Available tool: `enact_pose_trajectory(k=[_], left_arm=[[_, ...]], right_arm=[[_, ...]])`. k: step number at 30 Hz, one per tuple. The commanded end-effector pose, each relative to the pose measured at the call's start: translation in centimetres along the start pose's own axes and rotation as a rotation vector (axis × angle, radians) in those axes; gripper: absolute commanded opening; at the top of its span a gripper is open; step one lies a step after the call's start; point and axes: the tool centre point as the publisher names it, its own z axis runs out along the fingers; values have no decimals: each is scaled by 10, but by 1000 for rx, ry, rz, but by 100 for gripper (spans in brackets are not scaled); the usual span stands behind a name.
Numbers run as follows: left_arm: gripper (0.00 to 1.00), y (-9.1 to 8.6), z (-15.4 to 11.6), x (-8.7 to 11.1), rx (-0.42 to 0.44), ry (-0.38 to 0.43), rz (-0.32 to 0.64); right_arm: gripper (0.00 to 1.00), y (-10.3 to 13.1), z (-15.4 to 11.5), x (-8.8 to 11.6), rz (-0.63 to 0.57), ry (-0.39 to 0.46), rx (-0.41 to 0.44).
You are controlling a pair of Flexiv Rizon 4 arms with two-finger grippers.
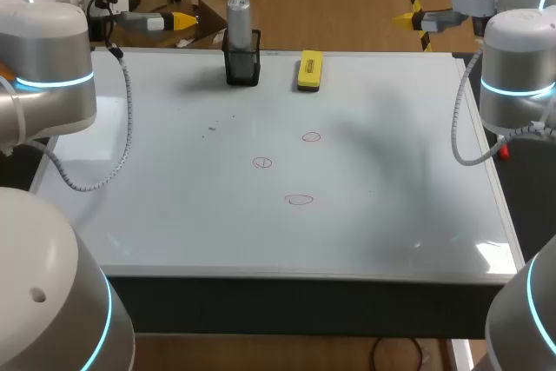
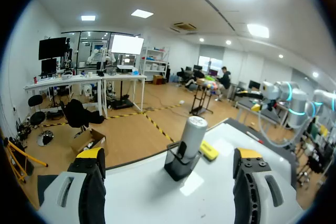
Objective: Pick up the inspection probe, press it on each red-marked spot on the whiteboard one by one, put down the probe, pick up the eraser, and wipe off all the red marks.
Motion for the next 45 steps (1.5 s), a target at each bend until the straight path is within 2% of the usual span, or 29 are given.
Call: enact_pose_trajectory(k=[1,31,38,45], left_arm=[[100,0,-1,0,-2,2,-1],[100,0,-1,0,-2,2,-1],[100,1,17,12,12,146,72],[100,2,28,21,76,331,147]], right_arm=[[100,0,0,0,0,1,1],[100,0,0,0,0,1,1],[100,0,0,0,0,1,1],[100,0,0,0,0,1,1]])
